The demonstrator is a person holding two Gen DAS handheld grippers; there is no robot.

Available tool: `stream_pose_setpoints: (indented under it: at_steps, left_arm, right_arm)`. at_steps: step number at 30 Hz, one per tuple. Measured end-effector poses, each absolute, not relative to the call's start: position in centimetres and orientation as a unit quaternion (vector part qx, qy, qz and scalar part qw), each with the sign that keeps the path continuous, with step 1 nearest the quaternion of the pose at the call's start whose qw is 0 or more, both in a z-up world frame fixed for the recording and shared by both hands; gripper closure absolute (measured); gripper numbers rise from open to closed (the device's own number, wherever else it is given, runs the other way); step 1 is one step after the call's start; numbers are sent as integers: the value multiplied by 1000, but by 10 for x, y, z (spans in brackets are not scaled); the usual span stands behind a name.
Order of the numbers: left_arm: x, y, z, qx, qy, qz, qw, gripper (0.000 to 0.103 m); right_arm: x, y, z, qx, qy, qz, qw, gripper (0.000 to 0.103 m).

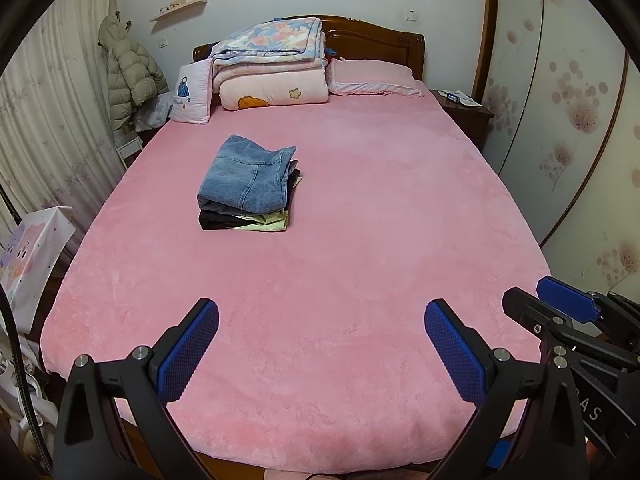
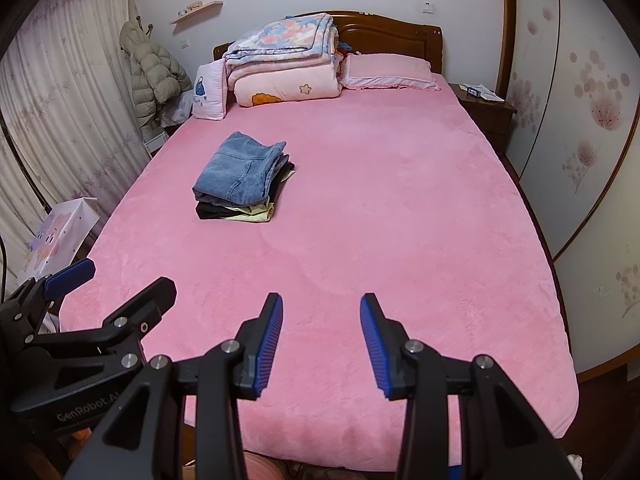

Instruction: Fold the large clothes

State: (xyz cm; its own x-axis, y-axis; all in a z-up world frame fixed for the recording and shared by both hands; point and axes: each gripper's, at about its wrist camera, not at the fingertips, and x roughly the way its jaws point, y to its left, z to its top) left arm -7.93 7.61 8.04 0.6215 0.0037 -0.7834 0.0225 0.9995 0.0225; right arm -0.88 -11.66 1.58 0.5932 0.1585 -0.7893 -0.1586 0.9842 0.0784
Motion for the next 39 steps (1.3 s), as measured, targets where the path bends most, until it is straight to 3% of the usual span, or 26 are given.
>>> stream_pose_setpoints:
  at_steps: [39]
  left_arm:
    - [-53, 92, 74, 11, 449, -12, 893, 1]
  right_arm:
    - [13, -122, 13, -1, 447, 83, 891, 62]
